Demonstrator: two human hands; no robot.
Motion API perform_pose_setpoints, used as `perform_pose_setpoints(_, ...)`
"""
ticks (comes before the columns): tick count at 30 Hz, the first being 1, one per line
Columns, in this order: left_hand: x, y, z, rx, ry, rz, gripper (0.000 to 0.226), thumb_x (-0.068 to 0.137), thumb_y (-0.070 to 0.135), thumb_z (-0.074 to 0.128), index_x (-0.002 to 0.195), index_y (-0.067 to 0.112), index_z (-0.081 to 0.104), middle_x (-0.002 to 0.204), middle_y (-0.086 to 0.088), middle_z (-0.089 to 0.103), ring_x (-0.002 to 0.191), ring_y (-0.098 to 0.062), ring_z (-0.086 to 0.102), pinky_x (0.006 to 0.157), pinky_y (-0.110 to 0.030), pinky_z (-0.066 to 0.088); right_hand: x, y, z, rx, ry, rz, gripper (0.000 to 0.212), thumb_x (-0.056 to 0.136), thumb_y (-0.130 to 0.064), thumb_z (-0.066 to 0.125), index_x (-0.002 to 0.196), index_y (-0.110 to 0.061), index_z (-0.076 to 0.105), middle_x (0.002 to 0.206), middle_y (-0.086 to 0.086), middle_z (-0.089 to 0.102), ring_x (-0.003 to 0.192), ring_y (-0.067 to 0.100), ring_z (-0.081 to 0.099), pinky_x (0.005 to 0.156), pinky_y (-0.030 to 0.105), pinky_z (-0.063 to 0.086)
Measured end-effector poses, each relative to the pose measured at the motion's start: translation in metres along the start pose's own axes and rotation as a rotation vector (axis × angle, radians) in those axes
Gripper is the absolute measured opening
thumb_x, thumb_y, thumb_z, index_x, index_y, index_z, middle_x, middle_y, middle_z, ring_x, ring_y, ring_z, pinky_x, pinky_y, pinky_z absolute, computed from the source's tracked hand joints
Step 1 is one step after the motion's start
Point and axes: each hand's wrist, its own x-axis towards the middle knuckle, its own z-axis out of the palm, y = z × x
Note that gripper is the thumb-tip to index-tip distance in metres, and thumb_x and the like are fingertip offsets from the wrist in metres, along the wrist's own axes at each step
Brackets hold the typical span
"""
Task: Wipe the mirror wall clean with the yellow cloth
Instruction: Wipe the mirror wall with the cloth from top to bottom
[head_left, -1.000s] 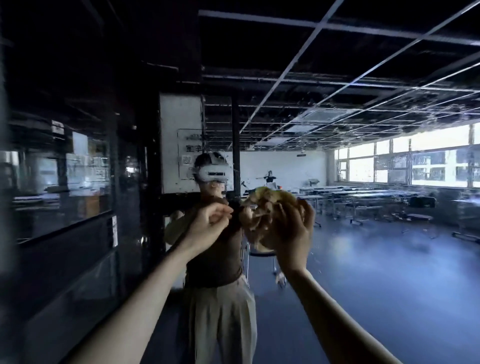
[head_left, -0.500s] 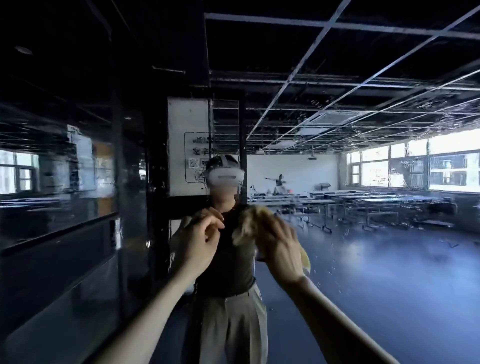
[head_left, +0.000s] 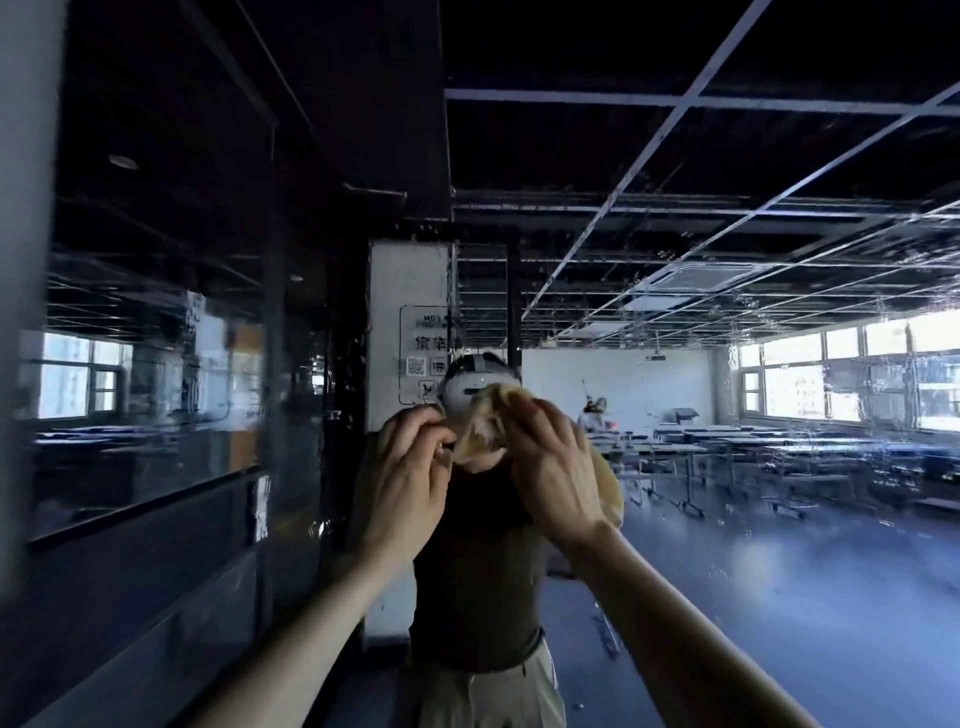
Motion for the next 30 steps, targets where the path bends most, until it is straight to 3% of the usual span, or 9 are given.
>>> perform_pose_setpoints(3, 0.029, -0.008, -0.001, 0.005, -0.017, 0.094, 0.039, 0.086, 0.02, 0.037, 0.107, 0.005, 0.067, 0.121, -0.006, 0.06, 0.117, -0.018, 0.048, 0.099, -0.035, 0.038, 0.083, 0.028, -0.018, -0.028, 0.057, 0.156, 0.053, 0.084, -0.011, 0.059, 0.137, -0.013, 0.048, 0.144, 0.009, 0.041, 0.122, 0.028, 0.033, 0.096, 0.045, 0.043)
perform_pose_setpoints(8, 0.064, -0.012, 0.001, 0.048, 0.012, 0.136, 0.041, 0.088, 0.018, 0.037, 0.115, 0.004, 0.064, 0.124, -0.007, 0.059, 0.122, -0.019, 0.047, 0.099, -0.042, 0.043, 0.121, 0.024, -0.018, -0.008, 0.063, 0.254, 0.052, 0.094, -0.021, 0.05, 0.144, -0.014, 0.037, 0.15, 0.009, 0.03, 0.133, 0.029, 0.024, 0.109, 0.048, 0.029)
perform_pose_setpoints(12, 0.056, -0.006, -0.004, 0.025, 0.064, 0.101, 0.048, 0.082, 0.017, 0.034, 0.119, 0.003, 0.06, 0.127, -0.008, 0.057, 0.122, -0.021, 0.045, 0.103, -0.037, 0.035, 0.034, -0.007, -0.003, 0.048, 0.031, 0.08, 0.06, 0.088, -0.026, 0.04, 0.145, -0.014, 0.029, 0.144, 0.017, 0.04, 0.135, 0.03, 0.024, 0.11, 0.047, 0.029)
perform_pose_setpoints(15, 0.057, -0.005, -0.007, 0.073, 0.04, 0.14, 0.049, 0.082, 0.019, 0.034, 0.121, 0.002, 0.059, 0.128, -0.009, 0.056, 0.122, -0.018, 0.042, 0.102, -0.034, 0.033, 0.02, 0.008, -0.004, 0.046, -0.06, -0.118, 0.062, 0.088, -0.023, 0.045, 0.147, -0.023, 0.025, 0.149, 0.01, 0.037, 0.138, 0.028, 0.021, 0.11, 0.043, 0.02)
perform_pose_setpoints(19, 0.089, -0.007, -0.016, 0.119, 0.039, 0.142, 0.049, 0.084, 0.018, 0.033, 0.125, 0.005, 0.057, 0.131, -0.006, 0.054, 0.125, -0.016, 0.041, 0.107, -0.031, 0.034, 0.117, 0.033, -0.019, 0.112, 0.136, 0.268, 0.063, 0.083, -0.004, 0.05, 0.144, -0.018, 0.038, 0.152, 0.005, 0.03, 0.14, 0.028, 0.02, 0.114, 0.047, 0.021)
perform_pose_setpoints(23, 0.11, -0.016, -0.032, 0.077, 0.136, 0.094, 0.051, 0.085, 0.022, 0.028, 0.124, 0.005, 0.056, 0.13, -0.006, 0.053, 0.124, -0.015, 0.039, 0.108, -0.035, 0.034, 0.186, 0.004, -0.021, 0.104, 0.137, 0.527, 0.065, 0.092, -0.012, 0.044, 0.151, -0.018, 0.017, 0.159, 0.0, 0.009, 0.144, 0.024, 0.002, 0.116, 0.041, 0.003)
perform_pose_setpoints(25, 0.11, -0.02, -0.038, 0.009, 0.176, 0.024, 0.045, 0.085, 0.012, 0.033, 0.125, 0.005, 0.053, 0.13, -0.007, 0.05, 0.123, -0.019, 0.042, 0.107, -0.039, 0.037, 0.194, -0.026, -0.017, 0.091, 0.027, 0.391, 0.071, 0.09, -0.008, 0.042, 0.152, -0.018, 0.009, 0.159, 0.001, 0.001, 0.145, 0.025, -0.004, 0.118, 0.045, 0.001)
perform_pose_setpoints(27, 0.106, -0.023, -0.041, -0.078, 0.213, -0.029, 0.044, 0.085, 0.007, 0.039, 0.128, 0.004, 0.048, 0.131, -0.011, 0.049, 0.122, -0.025, 0.046, 0.103, -0.042, 0.04, 0.196, -0.055, -0.011, 0.103, -0.1, 0.095, 0.067, 0.091, -0.012, 0.039, 0.152, -0.019, 0.013, 0.159, 0.002, 0.003, 0.145, 0.024, -0.003, 0.117, 0.046, 0.005)
perform_pose_setpoints(30, 0.095, -0.026, -0.043, -0.104, 0.238, -0.014, 0.049, 0.085, 0.025, 0.031, 0.13, 0.008, 0.042, 0.129, -0.012, 0.05, 0.118, -0.022, 0.049, 0.098, -0.032, 0.041, 0.197, -0.059, -0.008, 0.098, -0.149, -0.124, 0.062, 0.092, -0.013, 0.037, 0.15, -0.023, 0.02, 0.158, -0.002, 0.014, 0.145, 0.02, 0.006, 0.117, 0.035, 0.007)
